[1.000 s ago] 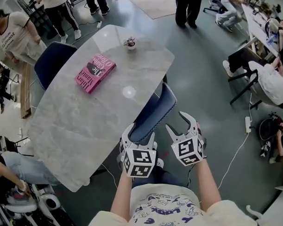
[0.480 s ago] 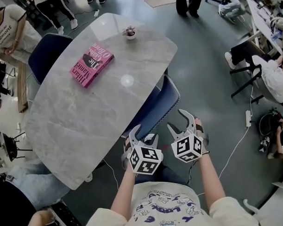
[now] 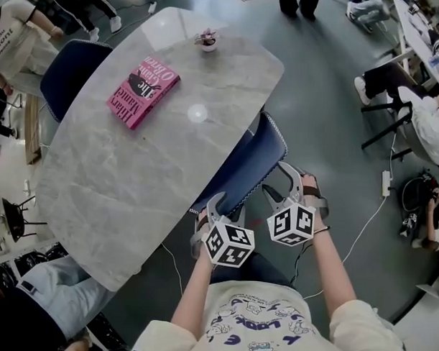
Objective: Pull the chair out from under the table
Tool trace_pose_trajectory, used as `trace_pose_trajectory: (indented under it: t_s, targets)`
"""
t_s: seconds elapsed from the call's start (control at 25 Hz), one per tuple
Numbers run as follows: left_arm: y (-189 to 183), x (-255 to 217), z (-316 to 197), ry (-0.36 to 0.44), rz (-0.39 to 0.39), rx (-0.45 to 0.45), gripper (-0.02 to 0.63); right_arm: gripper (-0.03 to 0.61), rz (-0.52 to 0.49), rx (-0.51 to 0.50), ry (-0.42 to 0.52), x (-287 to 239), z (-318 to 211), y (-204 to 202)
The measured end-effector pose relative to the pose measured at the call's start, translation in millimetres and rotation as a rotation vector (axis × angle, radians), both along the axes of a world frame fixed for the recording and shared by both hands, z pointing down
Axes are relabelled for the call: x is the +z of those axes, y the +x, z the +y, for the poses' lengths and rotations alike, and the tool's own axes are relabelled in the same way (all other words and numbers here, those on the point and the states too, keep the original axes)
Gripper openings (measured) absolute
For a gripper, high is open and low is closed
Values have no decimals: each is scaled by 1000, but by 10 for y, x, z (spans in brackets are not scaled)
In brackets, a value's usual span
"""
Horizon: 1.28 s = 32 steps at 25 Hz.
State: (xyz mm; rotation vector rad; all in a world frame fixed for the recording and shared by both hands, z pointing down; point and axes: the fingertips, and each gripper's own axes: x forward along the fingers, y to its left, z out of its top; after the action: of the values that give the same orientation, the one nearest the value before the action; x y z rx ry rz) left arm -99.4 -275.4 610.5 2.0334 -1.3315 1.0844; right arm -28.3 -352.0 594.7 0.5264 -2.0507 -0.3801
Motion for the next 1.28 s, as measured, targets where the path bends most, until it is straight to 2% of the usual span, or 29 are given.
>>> trace_pose_trajectory:
  t_s: [0.24,0.52,0.64,0.88,1.28]
  targets:
    - [71,85,-30,-31,13,29,188,336,96,-128,37,71,-100,-114]
    - [105,172,-51,-58,48,18,152,342,164,-256,-16,157,-130,-173]
    - [112,171,-59,-58,48,27,143,322,205,-294,-26,225,-141,-187]
    - [113,188,-57,-53,29,46,124,233,253,-378,-59,312,-71,-221]
    - [114,175,-61,-60,-10,42,103,181,291,-443,-69,300,-76,-228]
